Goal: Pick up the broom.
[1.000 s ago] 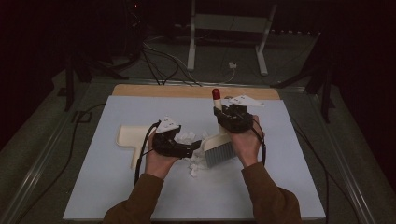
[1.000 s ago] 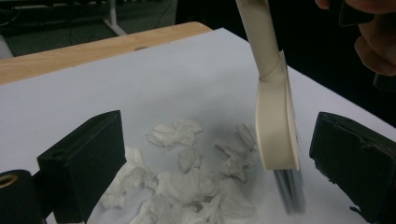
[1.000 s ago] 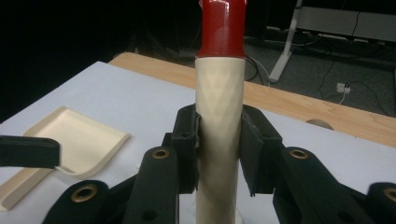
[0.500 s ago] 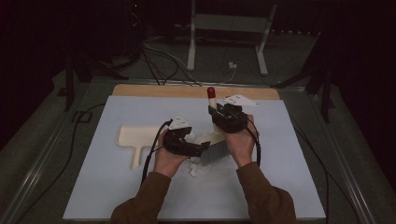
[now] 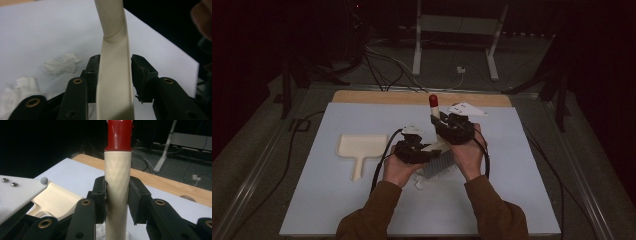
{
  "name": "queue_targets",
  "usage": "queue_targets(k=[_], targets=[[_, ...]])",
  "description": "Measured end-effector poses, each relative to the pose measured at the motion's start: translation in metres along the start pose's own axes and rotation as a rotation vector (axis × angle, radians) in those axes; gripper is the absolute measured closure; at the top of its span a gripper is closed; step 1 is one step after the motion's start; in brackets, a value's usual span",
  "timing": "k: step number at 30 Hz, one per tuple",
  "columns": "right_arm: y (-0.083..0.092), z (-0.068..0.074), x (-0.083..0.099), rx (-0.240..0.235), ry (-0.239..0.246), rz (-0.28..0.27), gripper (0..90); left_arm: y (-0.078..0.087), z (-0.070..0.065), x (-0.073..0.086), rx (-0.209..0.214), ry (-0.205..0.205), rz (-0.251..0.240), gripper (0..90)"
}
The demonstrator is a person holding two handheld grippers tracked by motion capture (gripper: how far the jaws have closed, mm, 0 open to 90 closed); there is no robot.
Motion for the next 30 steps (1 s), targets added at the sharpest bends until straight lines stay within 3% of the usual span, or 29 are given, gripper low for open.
queue_targets(k=[3, 4, 7, 10, 13, 15, 17, 20, 21, 25, 29, 30], targets=[[0.001, -0.002, 0.001, -0.035, -0.011, -0.011, 69.6, 0.004, 0.006, 0.001, 0.004, 0.047, -0.004, 67.4], [0.002, -0.005, 0.001, -0.068, -0.019, -0.016, 69.3, 0.005, 0.008, 0.002, -0.01, 0.042, 0.001, 68.4], [0.0, -0.007, 0.002, -0.097, -0.015, -0.008, 67.4, 0.006, 0.008, 0.003, -0.029, 0.041, 0.02, 68.6], [-0.001, -0.011, 0.003, -0.161, -0.019, -0.028, 54.0, 0.007, 0.009, 0.003, -0.033, 0.033, 0.015, 68.7], [-0.004, -0.016, 0.004, -0.22, -0.047, 0.012, 32.6, 0.01, 0.01, 0.003, -0.021, 0.028, 0.008, 68.7], [-0.007, -0.021, 0.007, -0.253, -0.057, 0.05, 24.5, 0.012, 0.011, 0.003, -0.019, 0.024, 0.008, 68.8], [-0.007, -0.025, 0.01, -0.275, -0.031, 0.075, 12.6, 0.018, 0.013, 0.005, 0.003, 0.009, 0.006, 68.7], [-0.007, -0.028, 0.013, -0.3, -0.005, 0.093, 5.6, 0.023, 0.015, 0.006, 0.015, -0.012, 0.008, 68.7], [-0.007, -0.032, 0.016, -0.323, 0.027, 0.101, 0.1, 0.026, 0.017, 0.007, 0.023, -0.024, 0.011, 68.7], [-0.006, -0.039, 0.019, -0.36, 0.066, 0.118, 0.0, 0.037, 0.023, 0.011, 0.055, -0.06, 0.013, 68.7], [-0.008, -0.045, 0.024, -0.409, 0.12, 0.151, 0.0, 0.045, 0.027, 0.015, 0.114, -0.1, 0.013, 68.7], [-0.009, -0.044, 0.026, -0.442, 0.141, 0.169, 0.0, 0.047, 0.028, 0.016, 0.124, -0.108, 0.012, 68.7]])
Point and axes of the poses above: each handheld gripper's, and its own axes: y roughly backward along the jaws, x roughly out of its underside, z roughly to its left, the point moved 3 cm from there along -y, roughly forward along the jaws, and after that the axes turned 11 degrees about z, right-handed, at the moved point
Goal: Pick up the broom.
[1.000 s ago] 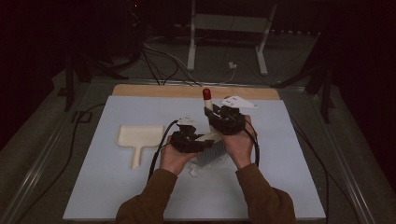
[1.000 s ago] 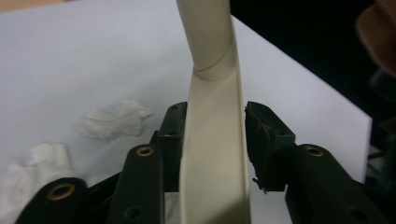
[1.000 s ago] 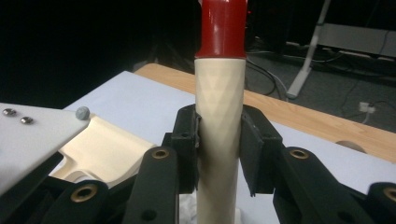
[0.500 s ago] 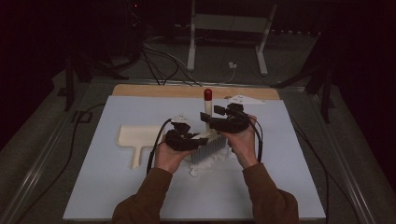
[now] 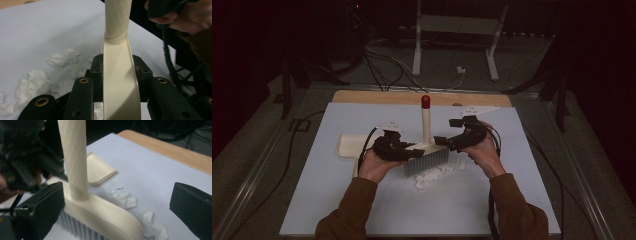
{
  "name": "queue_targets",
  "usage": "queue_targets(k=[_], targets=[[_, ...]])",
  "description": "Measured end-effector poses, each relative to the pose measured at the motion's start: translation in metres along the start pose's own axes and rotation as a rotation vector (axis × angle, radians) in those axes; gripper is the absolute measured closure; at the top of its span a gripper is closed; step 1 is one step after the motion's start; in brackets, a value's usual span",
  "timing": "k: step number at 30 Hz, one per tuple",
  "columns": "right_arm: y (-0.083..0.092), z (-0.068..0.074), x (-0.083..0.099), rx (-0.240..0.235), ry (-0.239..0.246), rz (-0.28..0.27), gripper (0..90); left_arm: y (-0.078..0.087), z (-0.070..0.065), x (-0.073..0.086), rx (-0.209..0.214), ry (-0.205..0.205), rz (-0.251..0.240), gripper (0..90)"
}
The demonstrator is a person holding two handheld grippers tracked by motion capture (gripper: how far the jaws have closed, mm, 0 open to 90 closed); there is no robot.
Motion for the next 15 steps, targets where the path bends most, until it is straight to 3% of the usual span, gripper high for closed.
queue_targets(k=[1, 2, 5, 9, 10, 12, 15], targets=[[0.0, 0.0, 0.0, 0.0, 0.0, 0.0, 0.0, 0.001, 0.0, 0.001, 0.008, -0.006, 0.002, 68.7], [-0.003, 0.001, 0.002, -0.036, 0.021, 0.03, 0.0, 0.002, 0.0, 0.001, 0.015, -0.013, 0.005, 68.7], [-0.009, 0.003, 0.005, -0.073, 0.048, 0.073, 0.0, 0.002, -0.002, 0.002, 0.037, -0.039, 0.016, 68.7], [-0.014, 0.006, 0.006, -0.085, 0.079, 0.114, 0.0, 0.003, -0.005, 0.002, 0.065, -0.076, 0.024, 68.7], [-0.015, 0.006, 0.008, -0.099, 0.093, 0.159, 7.3, 0.003, -0.006, 0.003, 0.078, -0.086, 0.024, 68.7], [-0.018, 0.007, 0.012, -0.145, 0.11, 0.213, 11.2, 0.004, -0.006, 0.003, 0.089, -0.095, 0.026, 68.7], [-0.019, 0.009, 0.016, -0.178, 0.132, 0.229, 17.7, 0.004, -0.006, 0.004, 0.098, -0.106, 0.033, 68.8]])
Point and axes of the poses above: each handheld gripper's, and its own axes: y roughly backward along the jaws, x roughly out of its underside, z roughly to its left, the point moved 3 cm from there along -y, roughly forward along the jaws, and after that the axes turned 11 degrees about z, right-handed, at the moved point
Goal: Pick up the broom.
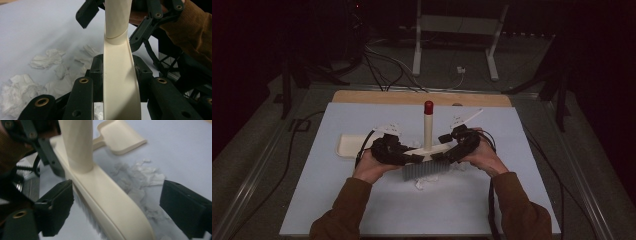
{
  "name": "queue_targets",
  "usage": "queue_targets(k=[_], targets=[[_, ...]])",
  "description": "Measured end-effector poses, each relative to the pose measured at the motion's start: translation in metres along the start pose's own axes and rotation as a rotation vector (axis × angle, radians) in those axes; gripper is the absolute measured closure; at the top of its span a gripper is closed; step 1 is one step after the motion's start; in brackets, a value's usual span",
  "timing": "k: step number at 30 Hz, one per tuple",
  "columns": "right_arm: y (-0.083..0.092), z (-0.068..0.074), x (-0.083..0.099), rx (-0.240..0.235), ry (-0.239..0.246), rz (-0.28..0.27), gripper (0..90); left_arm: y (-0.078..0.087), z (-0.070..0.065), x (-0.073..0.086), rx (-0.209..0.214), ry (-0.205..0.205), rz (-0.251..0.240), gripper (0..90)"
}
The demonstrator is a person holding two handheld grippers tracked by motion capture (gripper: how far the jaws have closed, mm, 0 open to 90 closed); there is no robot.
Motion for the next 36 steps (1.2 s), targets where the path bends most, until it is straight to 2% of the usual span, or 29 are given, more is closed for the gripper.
queue_targets(k=[1, 2, 3, 4, 6, 7, 9, 12, 13, 14, 15, 17, 19, 23, 25, 29, 30, 31, 32, 35, 36], targets=[[0.0, 0.0, 0.0, 0.0, 0.0, 0.0, 17.7, 0.0, 0.0, 0.0, 0.009, -0.002, 0.0, 68.8], [-0.001, 0.002, 0.001, -0.021, 0.02, 0.01, 23.9, 0.0, 0.0, 0.0, 0.016, -0.004, -0.001, 68.8], [-0.001, 0.002, 0.001, -0.021, 0.02, 0.01, 23.9, 0.0, 0.0, 0.0, 0.025, -0.008, -0.006, 68.8], [-0.001, 0.004, 0.003, -0.069, 0.051, 0.021, 31.4, 0.0, -0.001, 0.0, 0.034, -0.014, -0.008, 68.8], [-0.001, 0.006, 0.004, -0.128, 0.076, 0.025, 40.2, -0.002, -0.002, 0.0, 0.055, -0.031, -0.01, 68.7], [-0.001, 0.006, 0.004, -0.128, 0.076, 0.025, 40.2, -0.003, -0.003, 0.0, 0.063, -0.037, -0.009, 68.7], [-0.002, 0.008, 0.005, -0.185, 0.101, 0.044, 49.6, -0.004, -0.003, 0.0, 0.071, -0.049, 0.001, 68.7], [-0.002, 0.009, 0.007, -0.211, 0.125, 0.059, 54.6, -0.008, -0.005, 0.0, 0.086, -0.067, 0.019, 68.6], [-0.002, 0.01, 0.008, -0.217, 0.13, 0.064, 55.8, -0.008, -0.006, 0.001, 0.092, -0.071, 0.017, 68.5], [0.0, 0.011, 0.011, -0.245, 0.146, 0.053, 61.6, -0.008, -0.006, 0.0, 0.099, -0.068, 0.008, 66.1], [0.0, 0.011, 0.011, -0.245, 0.146, 0.053, 61.6, -0.007, -0.005, 0.0, 0.098, -0.067, -0.002, 66.1], [0.004, 0.011, 0.013, -0.279, 0.149, 0.023, 67.5, -0.005, -0.004, -0.001, 0.054, -0.043, -0.021, 57.5], [0.006, 0.01, 0.014, -0.255, 0.14, 0.004, 67.7, -0.004, -0.004, -0.003, 0.001, -0.021, -0.049, 53.4], [0.008, 0.01, 0.011, -0.204, 0.109, -0.018, 67.6, -0.001, -0.004, -0.004, -0.112, -0.006, -0.085, 44.3], [0.008, 0.01, 0.009, -0.18, 0.096, -0.021, 67.6, 0.001, -0.003, -0.004, -0.141, 0.017, -0.104, 40.2], [0.008, 0.012, 0.006, -0.166, 0.082, -0.029, 67.6, 0.005, -0.007, -0.003, -0.211, 0.014, -0.136, 37.6], [0.008, 0.011, 0.007, -0.129, 0.074, -0.016, 67.6, 0.008, -0.008, -0.003, -0.232, 0.02, -0.148, 35.0], [0.008, 0.011, 0.007, -0.129, 0.074, -0.016, 67.6, 0.011, -0.007, -0.003, -0.245, 0.037, -0.164, 35.0], [0.009, 0.008, 0.009, -0.095, 0.055, -0.015, 67.6, 0.015, -0.006, -0.003, -0.265, 0.052, -0.176, 26.6], [0.014, 0.003, 0.011, -0.056, 0.008, -0.049, 67.6, 0.022, -0.003, 0.001, -0.334, 0.084, -0.192, 15.9], [0.014, 0.003, 0.011, -0.056, 0.008, -0.049, 67.6, 0.024, -0.002, 0.003, -0.36, 0.094, -0.196, 15.9]])
Point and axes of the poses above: each handheld gripper's, and its own axes: y roughly backward along the jaws, x roughly out of its underside, z roughly to its left, the point moved 3 cm from there along -y, roughly forward along the jaws, and after that the axes turned 11 degrees about z, right-handed, at the moved point
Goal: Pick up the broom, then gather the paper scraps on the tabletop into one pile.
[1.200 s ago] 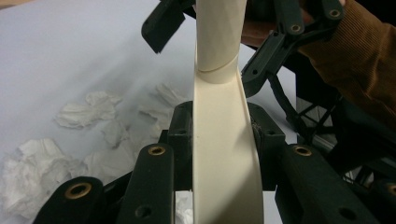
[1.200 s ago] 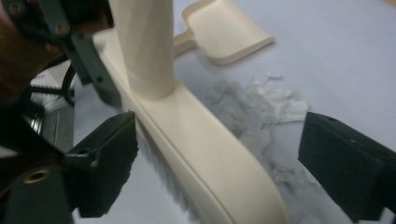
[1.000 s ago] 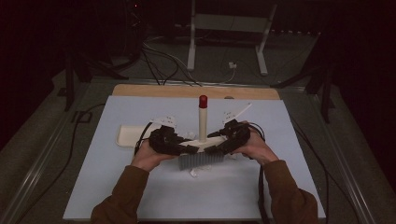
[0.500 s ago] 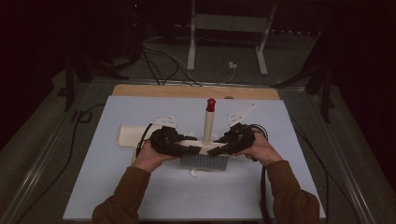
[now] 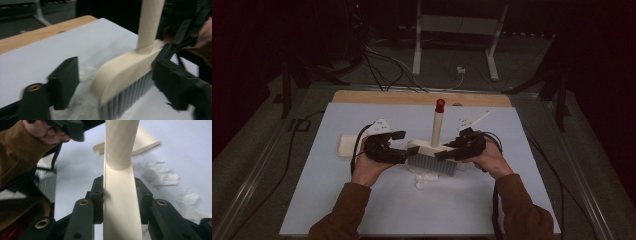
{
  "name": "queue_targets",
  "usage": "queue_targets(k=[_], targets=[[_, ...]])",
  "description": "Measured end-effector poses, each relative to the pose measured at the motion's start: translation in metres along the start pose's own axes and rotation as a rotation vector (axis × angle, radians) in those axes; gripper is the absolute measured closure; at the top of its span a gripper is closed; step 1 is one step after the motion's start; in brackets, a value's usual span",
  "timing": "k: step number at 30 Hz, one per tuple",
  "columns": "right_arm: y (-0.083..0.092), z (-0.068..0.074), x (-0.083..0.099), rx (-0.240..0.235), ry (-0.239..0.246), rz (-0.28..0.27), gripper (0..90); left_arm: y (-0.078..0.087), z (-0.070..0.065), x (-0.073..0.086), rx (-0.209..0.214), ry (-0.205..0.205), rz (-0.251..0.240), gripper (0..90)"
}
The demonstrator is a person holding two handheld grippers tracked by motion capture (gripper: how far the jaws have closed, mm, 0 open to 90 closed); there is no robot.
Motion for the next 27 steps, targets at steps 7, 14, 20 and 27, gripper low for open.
queue_targets(k=[7, 14, 20, 27], targets=[[0.007, -0.008, -0.002, 0.095, -0.121, -0.085, 67.6, 0.016, 0.005, 0.013, -0.128, 0.043, -0.086, 2.1], [0.009, -0.016, -0.003, 0.183, -0.245, -0.17, 67.6, 0.037, 0.008, 0.025, -0.213, 0.031, -0.135, 8.2], [0.01, -0.019, 0.0, 0.212, -0.316, -0.221, 67.6, 0.051, 0.015, 0.045, -0.325, 0.083, -0.137, 0.3], [0.009, -0.022, 0.003, 0.231, -0.383, -0.255, 67.6, 0.065, 0.022, 0.073, -0.431, 0.115, -0.124, 0.3]])
Point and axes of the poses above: each handheld gripper's, and its own axes: y roughly backward along the jaws, x roughly out of its underside, z roughly to its left, the point moved 3 cm from there along -y, roughly forward along the jaws, and after that the axes turned 11 degrees about z, right-handed, at the moved point
